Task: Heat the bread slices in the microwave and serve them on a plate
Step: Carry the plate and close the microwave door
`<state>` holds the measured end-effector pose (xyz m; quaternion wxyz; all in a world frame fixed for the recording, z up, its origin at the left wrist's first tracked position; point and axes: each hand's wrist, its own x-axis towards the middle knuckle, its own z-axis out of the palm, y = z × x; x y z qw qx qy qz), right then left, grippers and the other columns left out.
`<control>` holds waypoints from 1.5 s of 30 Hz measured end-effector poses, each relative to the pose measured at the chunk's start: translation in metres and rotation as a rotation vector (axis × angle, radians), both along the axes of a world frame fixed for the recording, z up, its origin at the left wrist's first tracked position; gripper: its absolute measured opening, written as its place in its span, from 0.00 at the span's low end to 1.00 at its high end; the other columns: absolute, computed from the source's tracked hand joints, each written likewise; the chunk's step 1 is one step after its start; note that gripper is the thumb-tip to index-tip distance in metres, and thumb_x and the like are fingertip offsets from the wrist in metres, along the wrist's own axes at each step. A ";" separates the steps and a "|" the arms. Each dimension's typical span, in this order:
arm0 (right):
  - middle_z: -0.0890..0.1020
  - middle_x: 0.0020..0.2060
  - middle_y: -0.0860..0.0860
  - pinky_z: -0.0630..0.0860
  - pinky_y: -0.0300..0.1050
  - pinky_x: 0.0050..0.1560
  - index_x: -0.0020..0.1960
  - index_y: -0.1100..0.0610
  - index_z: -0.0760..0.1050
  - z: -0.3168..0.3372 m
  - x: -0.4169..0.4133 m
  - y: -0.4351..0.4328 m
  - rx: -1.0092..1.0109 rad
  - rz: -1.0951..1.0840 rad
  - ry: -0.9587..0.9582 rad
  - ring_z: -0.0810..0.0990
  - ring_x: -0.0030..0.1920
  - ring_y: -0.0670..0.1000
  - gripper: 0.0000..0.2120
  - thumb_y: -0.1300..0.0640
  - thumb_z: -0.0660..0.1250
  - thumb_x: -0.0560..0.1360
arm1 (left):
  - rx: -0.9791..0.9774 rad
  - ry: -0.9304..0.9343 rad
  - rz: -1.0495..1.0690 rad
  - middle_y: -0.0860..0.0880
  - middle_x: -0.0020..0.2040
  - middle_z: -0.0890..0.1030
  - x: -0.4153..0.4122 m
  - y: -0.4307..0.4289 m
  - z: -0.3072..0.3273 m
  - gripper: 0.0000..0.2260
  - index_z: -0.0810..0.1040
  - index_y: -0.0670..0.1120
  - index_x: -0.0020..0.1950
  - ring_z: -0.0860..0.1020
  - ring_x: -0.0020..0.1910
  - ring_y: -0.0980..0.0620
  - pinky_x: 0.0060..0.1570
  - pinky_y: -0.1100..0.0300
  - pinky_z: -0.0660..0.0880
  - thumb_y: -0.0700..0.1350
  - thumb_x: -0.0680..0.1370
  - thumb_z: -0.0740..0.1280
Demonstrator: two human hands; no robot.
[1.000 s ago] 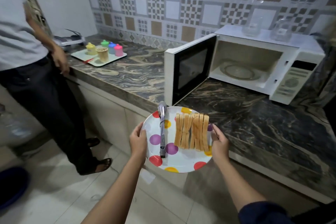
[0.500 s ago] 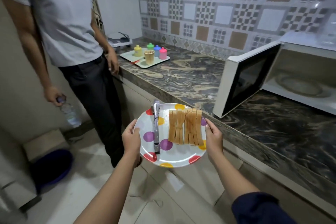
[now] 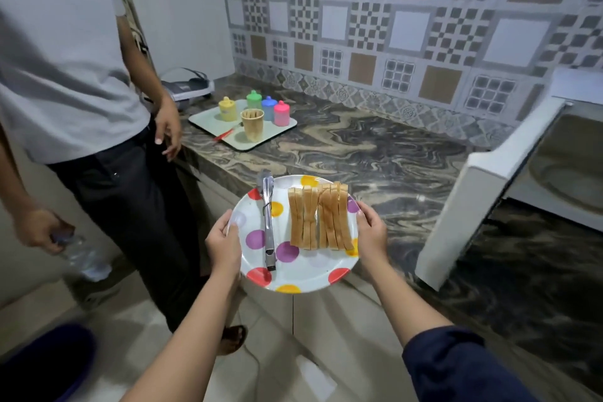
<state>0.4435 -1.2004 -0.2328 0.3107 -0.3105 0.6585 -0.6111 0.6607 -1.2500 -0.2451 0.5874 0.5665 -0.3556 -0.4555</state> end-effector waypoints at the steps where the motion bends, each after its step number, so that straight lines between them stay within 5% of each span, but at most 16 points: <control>1: 0.78 0.60 0.53 0.74 0.49 0.60 0.65 0.59 0.73 0.000 -0.004 -0.012 0.001 -0.009 -0.002 0.76 0.60 0.52 0.15 0.59 0.57 0.80 | -0.005 0.005 -0.009 0.48 0.55 0.78 -0.005 -0.013 0.000 0.15 0.75 0.39 0.63 0.77 0.56 0.47 0.57 0.54 0.75 0.34 0.77 0.60; 12: 0.78 0.55 0.55 0.70 0.38 0.42 0.62 0.61 0.73 -0.014 -0.060 -0.081 0.033 -0.234 -0.099 0.74 0.51 0.49 0.13 0.61 0.56 0.80 | 0.056 -0.045 -0.211 0.42 0.59 0.79 -0.073 -0.120 -0.011 0.14 0.75 0.40 0.63 0.78 0.55 0.45 0.55 0.53 0.76 0.36 0.78 0.60; 18: 0.77 0.58 0.58 0.68 0.43 0.50 0.63 0.63 0.70 -0.030 -0.082 -0.103 0.083 -0.409 -0.155 0.73 0.53 0.50 0.14 0.59 0.58 0.80 | 0.092 -0.091 -0.348 0.43 0.60 0.78 -0.110 -0.166 -0.022 0.14 0.73 0.39 0.64 0.77 0.58 0.44 0.53 0.55 0.75 0.36 0.79 0.59; 23: 0.78 0.57 0.60 0.73 0.42 0.44 0.58 0.63 0.71 -0.042 -0.094 -0.114 0.117 -0.547 -0.178 0.76 0.51 0.53 0.10 0.60 0.59 0.80 | 0.091 -0.167 -0.507 0.46 0.53 0.79 -0.132 -0.205 -0.029 0.13 0.76 0.40 0.60 0.77 0.57 0.43 0.51 0.56 0.74 0.34 0.78 0.59; 27: 0.78 0.56 0.60 0.71 0.36 0.39 0.59 0.65 0.71 -0.044 -0.098 -0.118 0.170 -0.608 -0.170 0.75 0.51 0.52 0.11 0.61 0.59 0.80 | 0.107 -0.220 -0.614 0.44 0.58 0.78 -0.145 -0.225 -0.033 0.14 0.75 0.39 0.63 0.77 0.58 0.45 0.50 0.58 0.72 0.35 0.78 0.60; 38: 0.79 0.48 0.57 0.68 0.40 0.35 0.53 0.62 0.73 -0.048 -0.107 -0.105 0.385 -0.649 0.013 0.74 0.44 0.52 0.07 0.65 0.58 0.78 | 0.061 -0.342 -0.853 0.48 0.61 0.75 -0.169 -0.247 -0.044 0.16 0.73 0.38 0.66 0.74 0.59 0.48 0.55 0.60 0.70 0.33 0.78 0.60; 45: 0.77 0.41 0.52 0.65 0.37 0.31 0.49 0.60 0.75 -0.045 -0.112 -0.100 0.524 -0.660 0.129 0.74 0.42 0.52 0.05 0.64 0.61 0.77 | 0.063 -0.422 -0.883 0.43 0.61 0.79 -0.177 -0.249 -0.054 0.16 0.75 0.40 0.64 0.77 0.58 0.44 0.59 0.49 0.74 0.35 0.77 0.61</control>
